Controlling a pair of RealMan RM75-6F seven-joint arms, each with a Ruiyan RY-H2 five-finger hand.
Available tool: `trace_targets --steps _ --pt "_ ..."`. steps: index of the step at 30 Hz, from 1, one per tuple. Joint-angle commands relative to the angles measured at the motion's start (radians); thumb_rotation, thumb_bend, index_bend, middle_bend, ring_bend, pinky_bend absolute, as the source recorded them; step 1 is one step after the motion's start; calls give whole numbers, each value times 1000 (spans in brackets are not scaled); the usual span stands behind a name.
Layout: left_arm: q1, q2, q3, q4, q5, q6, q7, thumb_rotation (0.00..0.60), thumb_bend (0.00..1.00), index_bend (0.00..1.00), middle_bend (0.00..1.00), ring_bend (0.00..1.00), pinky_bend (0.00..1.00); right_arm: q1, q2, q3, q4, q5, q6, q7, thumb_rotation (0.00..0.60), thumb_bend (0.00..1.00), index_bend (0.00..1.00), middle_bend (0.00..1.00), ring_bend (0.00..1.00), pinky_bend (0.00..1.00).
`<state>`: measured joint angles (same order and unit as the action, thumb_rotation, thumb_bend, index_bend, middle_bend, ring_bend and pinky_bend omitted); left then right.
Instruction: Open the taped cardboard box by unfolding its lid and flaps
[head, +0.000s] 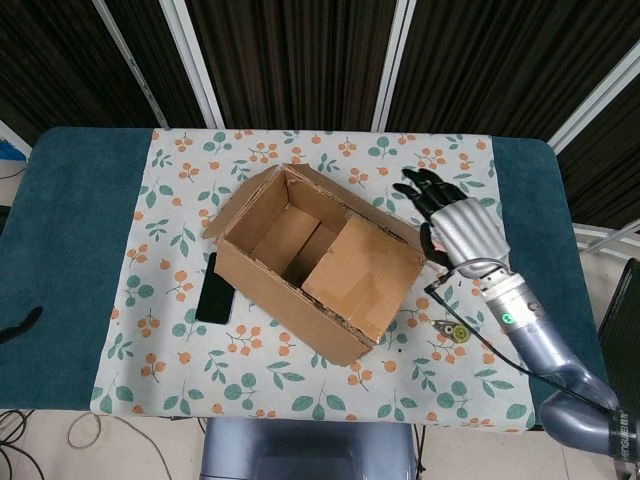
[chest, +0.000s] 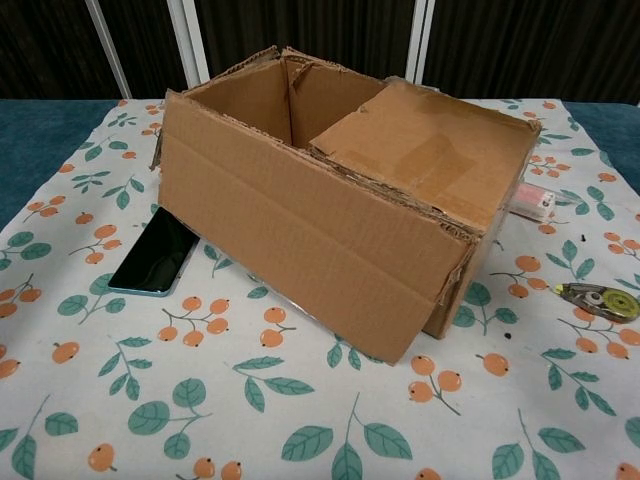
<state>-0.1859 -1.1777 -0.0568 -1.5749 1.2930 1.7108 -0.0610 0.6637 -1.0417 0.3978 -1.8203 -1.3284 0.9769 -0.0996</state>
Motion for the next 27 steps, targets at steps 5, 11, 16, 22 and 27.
trace_targets --steps 5,11,16,22,27 --pt "14 -3 -27 13 4 -30 -27 600 88 0 0 0 36 186 -126 -9 64 89 -161 -138 600 1000 288 174 133 249" --pt "22 -3 -43 15 9 -51 -32 600 88 0 0 0 36 299 -232 -26 176 129 -227 -206 600 1000 336 201 146 249" --pt "28 -2 -55 17 8 -65 -42 600 88 0 0 0 36 353 -299 -28 238 177 -239 -228 600 1000 363 244 178 249" --pt "34 -1 -67 17 11 -85 -49 600 88 0 0 0 36 392 -333 -58 291 198 -252 -262 600 1000 366 247 180 249" --pt "39 0 -77 16 14 -95 -55 600 88 0 0 0 36 401 -338 -88 305 223 -259 -280 600 1000 387 251 180 249"
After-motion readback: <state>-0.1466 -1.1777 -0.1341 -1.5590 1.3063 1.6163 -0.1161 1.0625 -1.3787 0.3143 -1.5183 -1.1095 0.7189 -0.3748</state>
